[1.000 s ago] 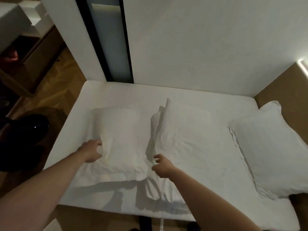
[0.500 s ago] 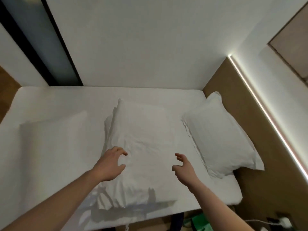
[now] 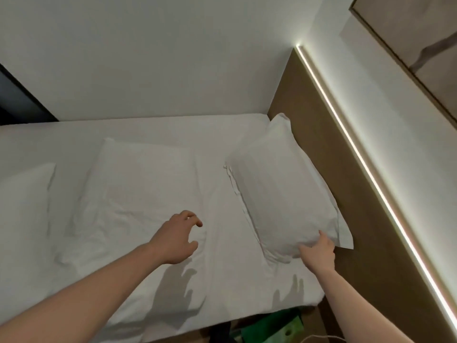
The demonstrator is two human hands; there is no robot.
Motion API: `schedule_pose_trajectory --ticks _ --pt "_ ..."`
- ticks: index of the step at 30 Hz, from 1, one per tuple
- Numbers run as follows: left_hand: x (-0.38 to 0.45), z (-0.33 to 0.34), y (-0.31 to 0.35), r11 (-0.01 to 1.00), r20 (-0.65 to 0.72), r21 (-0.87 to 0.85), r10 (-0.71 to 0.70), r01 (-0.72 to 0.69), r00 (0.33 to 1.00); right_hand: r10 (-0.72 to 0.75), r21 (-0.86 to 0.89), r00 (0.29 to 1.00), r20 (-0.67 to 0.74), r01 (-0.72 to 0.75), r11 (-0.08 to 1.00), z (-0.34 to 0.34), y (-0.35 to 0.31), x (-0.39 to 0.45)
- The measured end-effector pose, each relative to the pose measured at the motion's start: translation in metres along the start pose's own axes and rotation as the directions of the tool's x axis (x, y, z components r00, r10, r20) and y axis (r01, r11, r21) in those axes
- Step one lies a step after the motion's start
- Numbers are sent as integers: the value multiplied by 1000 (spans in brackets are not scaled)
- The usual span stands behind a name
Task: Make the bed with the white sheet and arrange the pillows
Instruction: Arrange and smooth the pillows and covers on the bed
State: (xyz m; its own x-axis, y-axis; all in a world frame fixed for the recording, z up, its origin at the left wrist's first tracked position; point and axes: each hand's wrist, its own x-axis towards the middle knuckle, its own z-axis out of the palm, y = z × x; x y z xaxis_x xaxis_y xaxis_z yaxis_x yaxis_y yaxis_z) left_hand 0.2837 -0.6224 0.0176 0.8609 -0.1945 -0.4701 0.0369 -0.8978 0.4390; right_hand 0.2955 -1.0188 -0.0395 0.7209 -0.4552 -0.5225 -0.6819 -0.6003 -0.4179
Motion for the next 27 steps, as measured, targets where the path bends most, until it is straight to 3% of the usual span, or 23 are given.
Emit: schedule_pose_trajectory --ticks 10,22,27 --pt "85 66 56 1000 30 27 1 -2 1000 48 -207 997 -68 -61 976 -11 52 165" --pt "101 97 32 998 -1 17 -67 67 998 222 107 974 32 -224 969 14 82 256" --pt "105 110 28 996 4 27 -80 80 997 193 -152 981 -4 -191 970 22 74 268"
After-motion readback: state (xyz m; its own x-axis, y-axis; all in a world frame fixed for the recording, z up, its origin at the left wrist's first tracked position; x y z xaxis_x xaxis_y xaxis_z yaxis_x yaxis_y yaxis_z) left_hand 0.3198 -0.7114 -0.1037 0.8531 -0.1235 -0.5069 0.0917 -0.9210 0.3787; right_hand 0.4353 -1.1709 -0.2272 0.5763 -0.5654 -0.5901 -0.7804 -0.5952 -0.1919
